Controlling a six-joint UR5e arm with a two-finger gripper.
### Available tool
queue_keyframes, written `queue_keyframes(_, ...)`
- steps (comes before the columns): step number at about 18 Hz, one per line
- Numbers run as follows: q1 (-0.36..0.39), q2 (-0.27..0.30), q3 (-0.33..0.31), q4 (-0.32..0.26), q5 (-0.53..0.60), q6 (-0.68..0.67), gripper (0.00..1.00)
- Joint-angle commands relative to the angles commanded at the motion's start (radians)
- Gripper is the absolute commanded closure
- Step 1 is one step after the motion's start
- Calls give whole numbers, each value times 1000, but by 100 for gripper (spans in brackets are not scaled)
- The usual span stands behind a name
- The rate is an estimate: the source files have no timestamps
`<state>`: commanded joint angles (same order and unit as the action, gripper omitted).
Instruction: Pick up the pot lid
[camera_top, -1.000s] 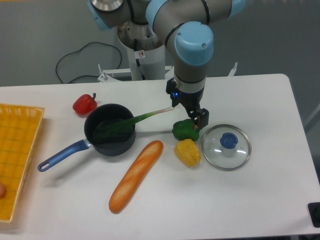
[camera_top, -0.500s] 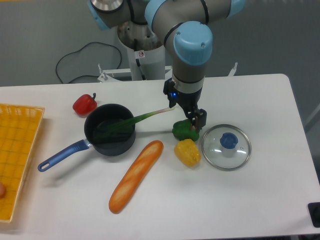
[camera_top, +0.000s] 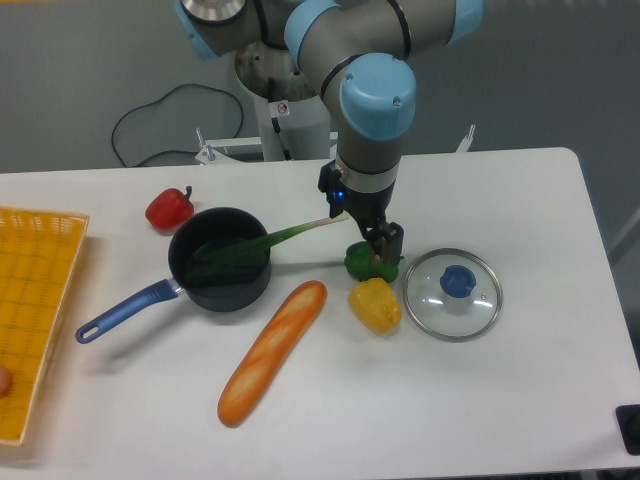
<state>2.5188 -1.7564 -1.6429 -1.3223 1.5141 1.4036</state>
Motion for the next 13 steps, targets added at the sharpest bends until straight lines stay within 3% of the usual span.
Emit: queue_keyframes(13,5,-5,-15,8,8,-89,0)
